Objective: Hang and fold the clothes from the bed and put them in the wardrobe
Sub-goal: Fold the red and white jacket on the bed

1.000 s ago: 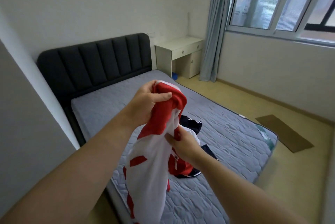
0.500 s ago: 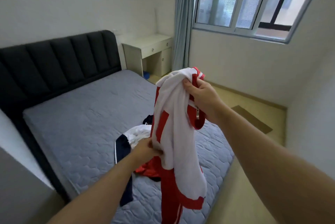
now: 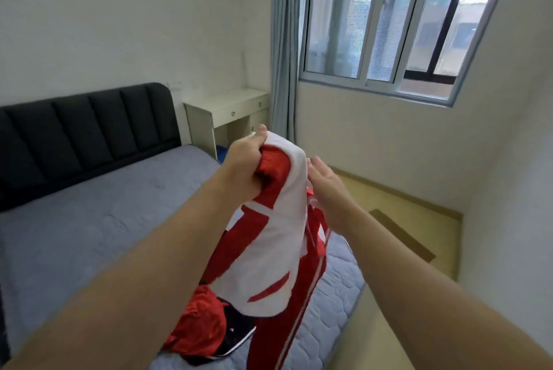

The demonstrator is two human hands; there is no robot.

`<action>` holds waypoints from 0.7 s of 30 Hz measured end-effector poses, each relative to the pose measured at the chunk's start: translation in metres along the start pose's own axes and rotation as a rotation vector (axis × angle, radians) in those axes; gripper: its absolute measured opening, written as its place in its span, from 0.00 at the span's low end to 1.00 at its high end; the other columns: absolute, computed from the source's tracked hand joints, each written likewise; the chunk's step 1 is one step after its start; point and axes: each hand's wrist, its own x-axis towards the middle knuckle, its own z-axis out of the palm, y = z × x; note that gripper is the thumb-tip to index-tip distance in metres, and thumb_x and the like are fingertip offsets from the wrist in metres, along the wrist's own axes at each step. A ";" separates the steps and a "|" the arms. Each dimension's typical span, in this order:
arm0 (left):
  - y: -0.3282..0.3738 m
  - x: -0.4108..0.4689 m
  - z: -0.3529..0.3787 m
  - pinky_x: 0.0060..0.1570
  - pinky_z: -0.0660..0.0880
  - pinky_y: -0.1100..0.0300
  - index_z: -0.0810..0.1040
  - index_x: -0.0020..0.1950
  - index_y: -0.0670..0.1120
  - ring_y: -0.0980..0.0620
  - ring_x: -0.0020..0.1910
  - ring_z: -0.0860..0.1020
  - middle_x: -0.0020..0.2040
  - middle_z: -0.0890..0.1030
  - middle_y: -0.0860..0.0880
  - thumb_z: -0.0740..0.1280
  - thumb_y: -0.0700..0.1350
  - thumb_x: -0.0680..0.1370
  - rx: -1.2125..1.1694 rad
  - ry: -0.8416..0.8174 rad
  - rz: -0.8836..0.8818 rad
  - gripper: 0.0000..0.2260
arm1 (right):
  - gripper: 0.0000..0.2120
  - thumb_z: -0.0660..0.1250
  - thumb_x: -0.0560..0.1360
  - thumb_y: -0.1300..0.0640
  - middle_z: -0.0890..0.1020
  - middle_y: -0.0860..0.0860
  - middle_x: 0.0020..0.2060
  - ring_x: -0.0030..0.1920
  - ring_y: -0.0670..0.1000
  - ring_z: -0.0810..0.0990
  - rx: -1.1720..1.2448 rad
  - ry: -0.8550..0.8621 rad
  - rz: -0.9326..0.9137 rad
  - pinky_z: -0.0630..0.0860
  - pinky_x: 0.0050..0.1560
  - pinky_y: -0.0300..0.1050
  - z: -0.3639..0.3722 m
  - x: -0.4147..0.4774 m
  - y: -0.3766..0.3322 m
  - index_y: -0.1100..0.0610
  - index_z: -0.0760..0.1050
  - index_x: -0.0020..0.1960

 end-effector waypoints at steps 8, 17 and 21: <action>-0.025 0.071 0.134 0.34 0.77 0.54 0.75 0.43 0.39 0.46 0.31 0.76 0.34 0.75 0.43 0.67 0.38 0.79 0.078 -0.070 -0.055 0.06 | 0.11 0.70 0.72 0.42 0.78 0.47 0.40 0.40 0.48 0.76 -0.182 0.234 -0.229 0.74 0.39 0.41 -0.093 -0.008 0.003 0.47 0.74 0.47; -0.064 0.158 0.228 0.27 0.74 0.60 0.66 0.37 0.43 0.51 0.27 0.75 0.34 0.72 0.44 0.73 0.38 0.77 0.179 -0.187 0.167 0.17 | 0.52 0.71 0.64 0.28 0.63 0.52 0.70 0.66 0.57 0.74 -0.647 0.386 0.083 0.74 0.65 0.59 -0.137 0.067 0.031 0.47 0.48 0.76; -0.071 0.221 0.253 0.30 0.74 0.61 0.66 0.38 0.42 0.52 0.31 0.75 0.36 0.72 0.44 0.76 0.39 0.75 0.189 -0.183 0.289 0.18 | 0.36 0.62 0.75 0.35 0.69 0.54 0.68 0.59 0.60 0.78 -0.721 0.510 0.137 0.75 0.59 0.59 -0.185 0.151 0.026 0.52 0.52 0.73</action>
